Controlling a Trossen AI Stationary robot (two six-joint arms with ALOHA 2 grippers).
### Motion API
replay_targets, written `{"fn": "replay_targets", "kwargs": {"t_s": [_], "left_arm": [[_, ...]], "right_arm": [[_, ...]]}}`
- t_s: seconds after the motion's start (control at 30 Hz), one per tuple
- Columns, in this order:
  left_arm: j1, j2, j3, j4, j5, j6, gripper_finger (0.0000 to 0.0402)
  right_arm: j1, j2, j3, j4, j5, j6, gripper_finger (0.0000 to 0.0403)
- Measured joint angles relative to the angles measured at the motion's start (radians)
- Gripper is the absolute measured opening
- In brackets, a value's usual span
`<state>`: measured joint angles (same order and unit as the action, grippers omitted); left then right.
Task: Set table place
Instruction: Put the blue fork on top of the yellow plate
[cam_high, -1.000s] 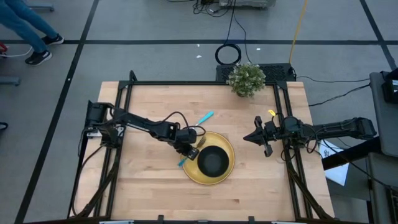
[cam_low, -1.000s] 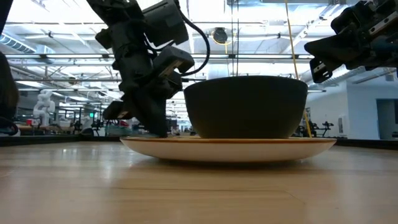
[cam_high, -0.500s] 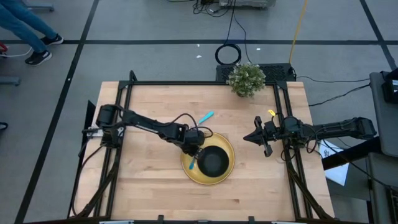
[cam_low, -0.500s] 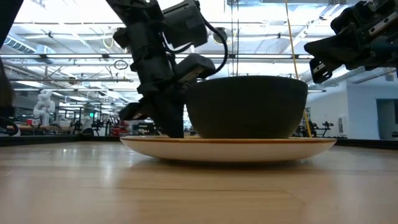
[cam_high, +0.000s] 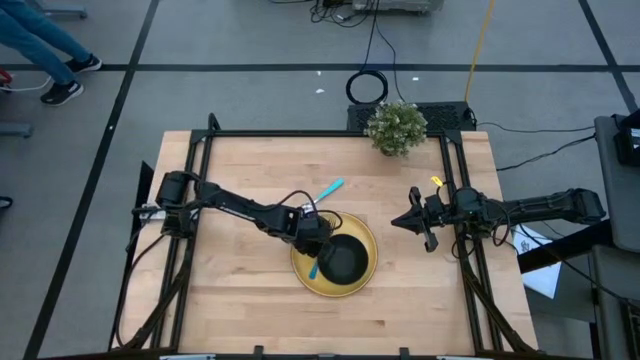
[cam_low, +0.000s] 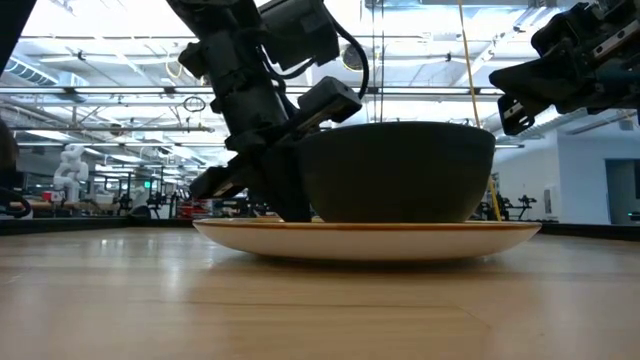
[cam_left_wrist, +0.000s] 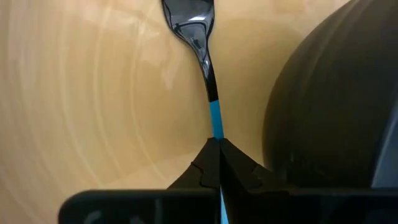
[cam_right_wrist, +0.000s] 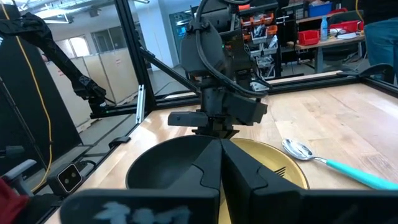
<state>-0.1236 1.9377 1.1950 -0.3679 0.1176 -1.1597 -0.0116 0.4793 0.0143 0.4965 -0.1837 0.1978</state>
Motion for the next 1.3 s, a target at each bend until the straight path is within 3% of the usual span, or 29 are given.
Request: {"fn": "replay_targets", "kwargs": {"t_s": [0.47,1.3], "left_arm": [[-0.004,0.0,-0.001,-0.002,-0.014,0.081,0.0009],[-0.004,-0.023,-0.004,-0.082,-0.014,0.125,0.0157]], "right_arm": [[0.0,0.0,0.0,0.0,-0.002,0.019,0.0],[0.0,0.0,0.0,0.001,-0.002,0.019,0.0]]}}
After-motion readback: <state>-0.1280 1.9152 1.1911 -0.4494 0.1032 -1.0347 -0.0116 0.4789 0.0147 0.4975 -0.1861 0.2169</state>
